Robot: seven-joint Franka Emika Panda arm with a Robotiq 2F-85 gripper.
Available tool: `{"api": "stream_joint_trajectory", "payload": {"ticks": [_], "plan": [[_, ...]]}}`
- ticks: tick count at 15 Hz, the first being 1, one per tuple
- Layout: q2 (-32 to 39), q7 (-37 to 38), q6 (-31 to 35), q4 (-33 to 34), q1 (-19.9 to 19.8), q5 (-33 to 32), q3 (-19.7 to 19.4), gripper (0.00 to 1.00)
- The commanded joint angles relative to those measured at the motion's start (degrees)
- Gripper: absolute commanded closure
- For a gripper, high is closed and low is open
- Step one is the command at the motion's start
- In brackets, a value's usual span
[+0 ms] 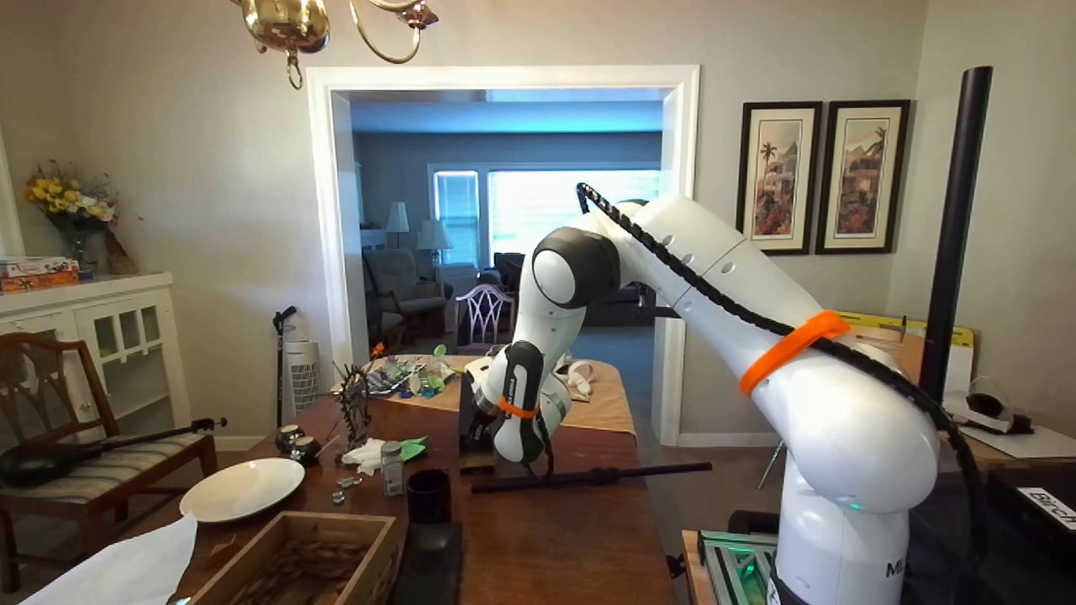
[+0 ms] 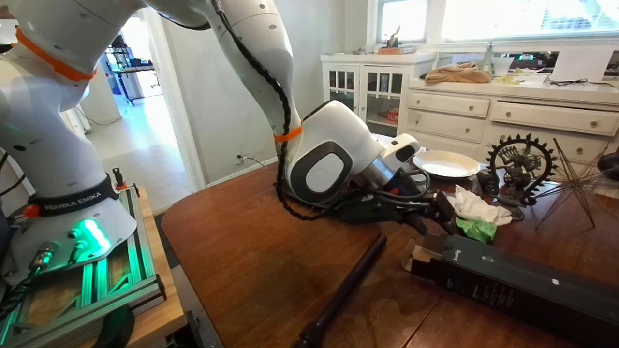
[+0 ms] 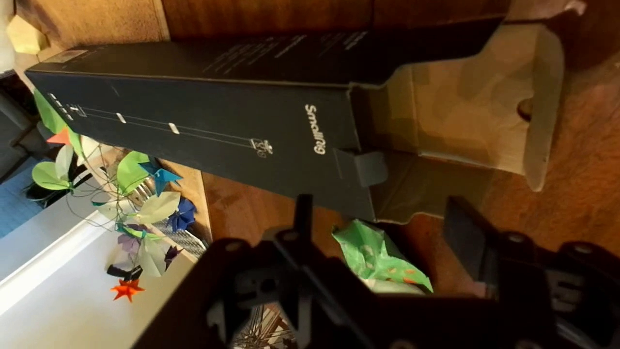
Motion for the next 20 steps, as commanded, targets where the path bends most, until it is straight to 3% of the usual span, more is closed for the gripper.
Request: {"api": "stream_joint_trajectory", "payload": {"ticks": [1,7,9,13,14,15,18,20], "plan": [[2.7,2.24,-0.52,3.44,1.15,0.86,-1.28,0.01],[5.86,2.68,-0.07,6.42,3.88,4.34,-5.99,0.02],[6.6,2.95,-0.8,7.1,4.44,5.14,-6.88,0.26],[7.68,3.1,-1.21,6.89,6.12,7.08,-8.81,0.55],[7.84,3.12,-1.38,6.79,6.41,7.33,-9.08,0.44],[8.0,3.18,-1.51,6.72,6.72,7.68,-9.35,0.21],[8.16,3.37,-2.15,6.44,7.37,8.27,-9.89,0.04],[8.34,3.65,-2.78,6.48,7.7,8.57,-10.18,0.0]]}}
